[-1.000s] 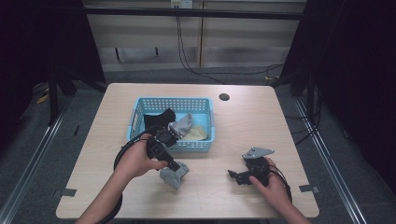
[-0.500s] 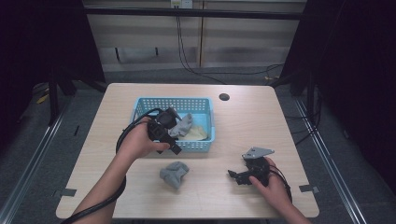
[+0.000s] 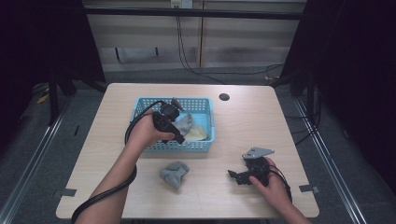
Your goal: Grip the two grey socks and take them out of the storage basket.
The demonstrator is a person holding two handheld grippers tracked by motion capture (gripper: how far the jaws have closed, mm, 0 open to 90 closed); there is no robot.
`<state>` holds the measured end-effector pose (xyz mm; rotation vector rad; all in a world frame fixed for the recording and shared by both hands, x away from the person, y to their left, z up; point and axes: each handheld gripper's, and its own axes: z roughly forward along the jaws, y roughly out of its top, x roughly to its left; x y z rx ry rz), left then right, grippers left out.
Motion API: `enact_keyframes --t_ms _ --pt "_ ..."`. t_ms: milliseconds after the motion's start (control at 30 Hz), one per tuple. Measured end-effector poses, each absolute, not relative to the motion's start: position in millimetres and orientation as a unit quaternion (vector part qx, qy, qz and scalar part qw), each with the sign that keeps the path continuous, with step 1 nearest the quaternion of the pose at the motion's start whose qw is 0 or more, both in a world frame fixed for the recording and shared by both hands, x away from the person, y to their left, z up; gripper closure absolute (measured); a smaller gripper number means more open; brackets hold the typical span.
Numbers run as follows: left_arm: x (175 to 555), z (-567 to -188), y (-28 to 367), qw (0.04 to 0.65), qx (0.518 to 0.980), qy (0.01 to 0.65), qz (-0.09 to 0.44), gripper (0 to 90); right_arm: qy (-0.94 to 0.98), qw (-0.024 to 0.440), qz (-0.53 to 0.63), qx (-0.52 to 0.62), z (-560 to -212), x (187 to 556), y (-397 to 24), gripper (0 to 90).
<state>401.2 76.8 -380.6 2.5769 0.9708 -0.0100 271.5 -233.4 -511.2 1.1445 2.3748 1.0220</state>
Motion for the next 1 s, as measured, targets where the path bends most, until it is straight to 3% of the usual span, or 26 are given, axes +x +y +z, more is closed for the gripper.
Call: enact_keyframes --t_ms 867,1000 --pt "453.4 -437.5 84.0 0.199 0.877 0.437 0.027 33.4 0.83 0.156 0.358 0.399 -511.4 271.6 -233.3 11.6" --pt "457.3 -447.3 86.9 0.191 0.874 0.447 0.024 37.7 0.83 0.156 0.359 0.399 -511.4 271.7 -233.4 11.6"
